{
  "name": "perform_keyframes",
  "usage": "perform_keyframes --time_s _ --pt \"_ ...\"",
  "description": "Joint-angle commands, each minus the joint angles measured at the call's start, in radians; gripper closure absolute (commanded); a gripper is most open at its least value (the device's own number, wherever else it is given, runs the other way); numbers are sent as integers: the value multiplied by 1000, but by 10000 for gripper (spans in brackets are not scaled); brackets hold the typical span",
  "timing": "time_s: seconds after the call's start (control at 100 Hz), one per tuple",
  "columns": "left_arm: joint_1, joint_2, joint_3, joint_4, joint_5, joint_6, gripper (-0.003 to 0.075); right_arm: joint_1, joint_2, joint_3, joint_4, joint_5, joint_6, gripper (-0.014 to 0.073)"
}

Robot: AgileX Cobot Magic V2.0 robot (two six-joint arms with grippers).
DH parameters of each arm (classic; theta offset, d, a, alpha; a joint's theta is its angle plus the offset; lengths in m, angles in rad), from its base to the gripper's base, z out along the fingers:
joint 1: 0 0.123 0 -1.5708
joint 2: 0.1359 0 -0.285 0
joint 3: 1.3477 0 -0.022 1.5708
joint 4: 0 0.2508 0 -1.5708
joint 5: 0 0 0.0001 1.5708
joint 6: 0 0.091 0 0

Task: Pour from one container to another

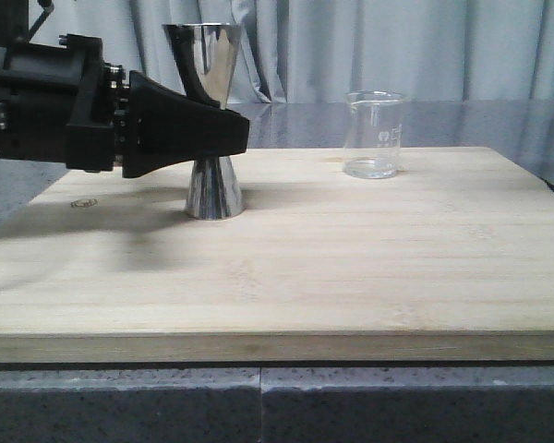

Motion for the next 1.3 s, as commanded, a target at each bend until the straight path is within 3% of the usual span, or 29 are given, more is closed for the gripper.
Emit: perform_keyframes --time_s 0.0,0.53,1.29 --pt "-7 -44 -18 -27 -205 -1 487 -9 -33 -25 48 -31 2 81" --pt "-7 -44 -18 -24 -205 -38 255 -9 -33 -25 48 -16 2 81" --pt "42 -90 -18 59 -170 -114 246 -9 -33 -25 48 -1 2 81"
